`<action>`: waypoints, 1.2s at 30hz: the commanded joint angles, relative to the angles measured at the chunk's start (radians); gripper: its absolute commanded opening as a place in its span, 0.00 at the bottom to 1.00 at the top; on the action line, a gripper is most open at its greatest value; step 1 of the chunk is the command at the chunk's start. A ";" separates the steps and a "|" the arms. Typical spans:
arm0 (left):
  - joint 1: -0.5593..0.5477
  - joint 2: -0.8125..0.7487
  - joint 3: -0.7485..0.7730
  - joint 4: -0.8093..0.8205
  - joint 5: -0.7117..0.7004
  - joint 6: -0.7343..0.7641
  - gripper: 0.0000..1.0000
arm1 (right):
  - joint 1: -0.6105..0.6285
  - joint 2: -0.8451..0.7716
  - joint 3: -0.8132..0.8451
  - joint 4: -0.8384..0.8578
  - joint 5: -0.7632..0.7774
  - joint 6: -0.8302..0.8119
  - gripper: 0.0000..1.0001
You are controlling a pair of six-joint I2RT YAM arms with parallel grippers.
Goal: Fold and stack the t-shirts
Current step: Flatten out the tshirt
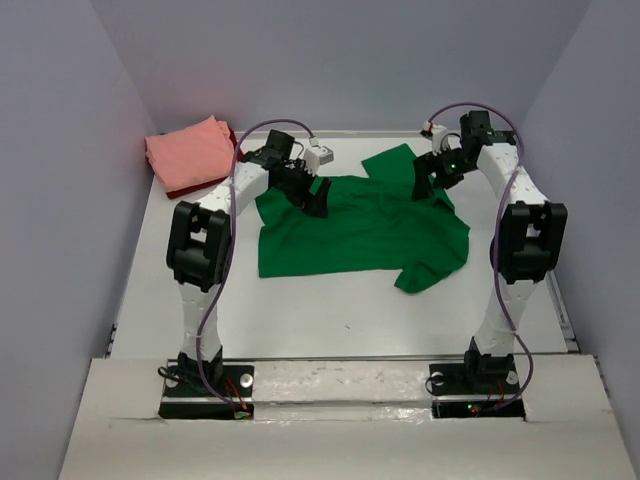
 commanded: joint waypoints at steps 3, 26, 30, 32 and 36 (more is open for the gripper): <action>-0.002 0.085 0.051 -0.018 -0.025 0.005 0.99 | 0.045 0.095 0.070 -0.030 -0.040 -0.092 1.00; -0.002 0.202 0.223 0.059 -0.387 -0.068 0.99 | 0.063 0.259 0.238 0.090 0.087 -0.129 1.00; -0.002 0.247 0.275 0.010 -0.391 -0.073 0.99 | 0.063 0.313 0.292 0.043 0.128 -0.137 1.00; -0.004 0.268 0.303 -0.013 -0.387 -0.073 0.99 | 0.063 0.325 0.307 0.018 0.132 -0.142 1.00; -0.002 0.276 0.306 -0.033 -0.387 -0.065 0.99 | 0.063 0.330 0.307 -0.014 0.124 -0.146 1.00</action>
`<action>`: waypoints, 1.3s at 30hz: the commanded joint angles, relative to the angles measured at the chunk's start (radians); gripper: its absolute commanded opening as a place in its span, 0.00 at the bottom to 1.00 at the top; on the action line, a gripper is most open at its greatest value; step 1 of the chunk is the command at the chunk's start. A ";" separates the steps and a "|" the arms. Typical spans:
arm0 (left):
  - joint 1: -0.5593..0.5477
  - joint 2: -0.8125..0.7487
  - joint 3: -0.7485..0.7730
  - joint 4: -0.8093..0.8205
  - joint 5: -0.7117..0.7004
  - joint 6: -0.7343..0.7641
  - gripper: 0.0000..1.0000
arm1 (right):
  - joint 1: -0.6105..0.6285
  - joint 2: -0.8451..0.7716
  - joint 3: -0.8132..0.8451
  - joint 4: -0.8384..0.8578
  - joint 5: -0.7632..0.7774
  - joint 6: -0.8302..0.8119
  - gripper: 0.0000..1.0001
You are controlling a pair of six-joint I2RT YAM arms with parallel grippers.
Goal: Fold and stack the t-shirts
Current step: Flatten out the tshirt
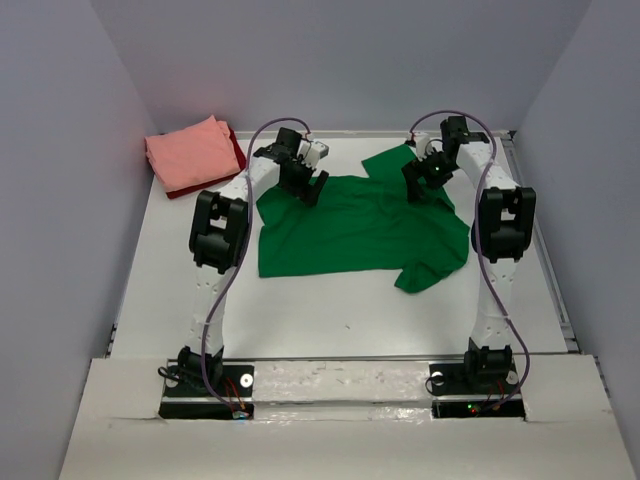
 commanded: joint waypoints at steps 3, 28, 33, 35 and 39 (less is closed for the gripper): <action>0.002 0.003 0.048 -0.094 0.000 -0.004 0.99 | 0.007 0.001 0.036 -0.088 0.002 -0.022 1.00; -0.003 0.133 0.201 -0.085 -0.133 -0.005 0.99 | 0.007 0.038 0.035 0.105 -0.008 0.097 1.00; -0.001 0.149 0.199 -0.084 -0.141 -0.016 0.99 | 0.007 0.082 0.047 0.108 0.040 0.105 1.00; -0.003 0.158 0.201 -0.087 -0.147 -0.014 0.99 | 0.007 0.093 0.057 0.108 0.046 0.108 1.00; -0.001 0.168 0.213 -0.087 -0.175 -0.013 0.99 | 0.007 0.122 0.100 0.107 0.051 0.120 1.00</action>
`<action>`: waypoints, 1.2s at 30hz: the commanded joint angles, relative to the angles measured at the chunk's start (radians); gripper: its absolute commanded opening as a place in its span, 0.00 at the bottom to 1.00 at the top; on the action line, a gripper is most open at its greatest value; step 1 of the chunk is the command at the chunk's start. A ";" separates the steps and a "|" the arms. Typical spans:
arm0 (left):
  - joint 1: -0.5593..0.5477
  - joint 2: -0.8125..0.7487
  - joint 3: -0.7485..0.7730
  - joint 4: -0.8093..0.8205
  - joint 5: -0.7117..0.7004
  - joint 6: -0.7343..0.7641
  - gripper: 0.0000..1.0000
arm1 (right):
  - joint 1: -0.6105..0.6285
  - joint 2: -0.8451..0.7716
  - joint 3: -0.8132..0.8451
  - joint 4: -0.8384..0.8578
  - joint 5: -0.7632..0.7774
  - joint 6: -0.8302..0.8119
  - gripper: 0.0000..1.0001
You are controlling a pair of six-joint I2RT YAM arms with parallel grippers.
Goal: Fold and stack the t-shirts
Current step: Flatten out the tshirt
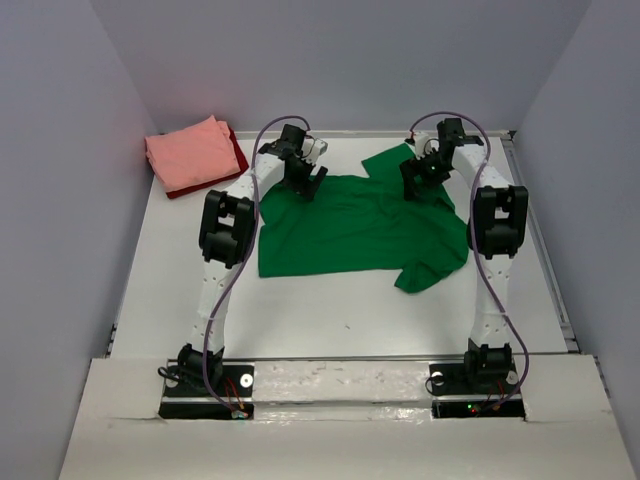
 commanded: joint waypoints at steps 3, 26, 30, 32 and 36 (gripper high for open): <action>0.004 0.038 0.057 0.005 -0.064 -0.001 0.99 | 0.007 0.072 0.111 0.039 0.034 0.036 1.00; 0.062 0.141 0.286 0.046 -0.298 0.026 0.99 | 0.016 0.225 0.353 0.108 0.085 0.090 1.00; 0.065 0.147 0.297 0.065 -0.337 0.032 0.99 | 0.016 0.227 0.361 0.138 0.094 0.101 1.00; 0.065 0.149 0.297 0.078 -0.352 0.032 0.99 | 0.016 0.225 0.356 0.157 0.094 0.104 1.00; 0.065 0.147 0.294 0.112 -0.364 0.019 0.99 | 0.016 0.225 0.352 0.200 0.094 0.114 1.00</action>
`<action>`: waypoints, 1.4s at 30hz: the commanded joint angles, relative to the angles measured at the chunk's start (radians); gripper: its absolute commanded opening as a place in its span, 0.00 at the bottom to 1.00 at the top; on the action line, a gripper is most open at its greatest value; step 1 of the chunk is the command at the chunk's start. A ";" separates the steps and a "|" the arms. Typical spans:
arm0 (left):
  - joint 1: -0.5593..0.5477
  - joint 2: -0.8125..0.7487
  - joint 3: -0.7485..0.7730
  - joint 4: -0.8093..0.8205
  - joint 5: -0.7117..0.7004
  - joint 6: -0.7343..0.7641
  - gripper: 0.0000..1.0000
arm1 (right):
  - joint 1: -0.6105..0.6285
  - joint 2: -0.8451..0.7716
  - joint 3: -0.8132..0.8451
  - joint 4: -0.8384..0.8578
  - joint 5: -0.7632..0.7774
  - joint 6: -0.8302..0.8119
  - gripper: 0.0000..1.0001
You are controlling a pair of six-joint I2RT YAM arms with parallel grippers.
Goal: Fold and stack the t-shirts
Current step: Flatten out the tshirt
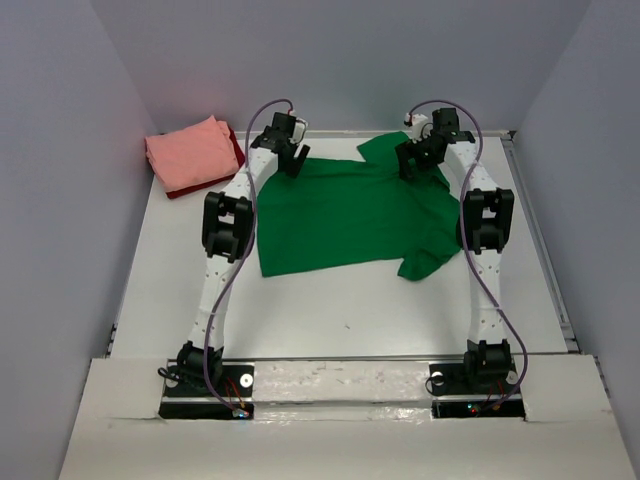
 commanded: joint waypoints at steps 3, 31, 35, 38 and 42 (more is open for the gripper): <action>0.006 -0.004 0.047 0.057 -0.044 -0.011 0.99 | 0.002 0.022 0.044 0.110 0.020 0.029 1.00; -0.066 -0.874 -0.606 -0.075 0.319 -0.020 0.99 | 0.002 -0.835 -0.525 -0.152 -0.034 -0.019 1.00; -0.060 -0.968 -0.801 -0.025 0.410 -0.002 0.99 | 0.002 -0.920 -0.700 -0.196 -0.032 -0.042 1.00; -0.060 -0.992 -0.904 -0.023 0.442 0.009 0.99 | 0.002 -0.953 -0.769 -0.317 -0.074 -0.086 0.89; -0.060 -0.982 -1.008 -0.046 0.545 0.040 0.99 | 0.002 -1.025 -0.901 -0.318 -0.034 -0.128 0.87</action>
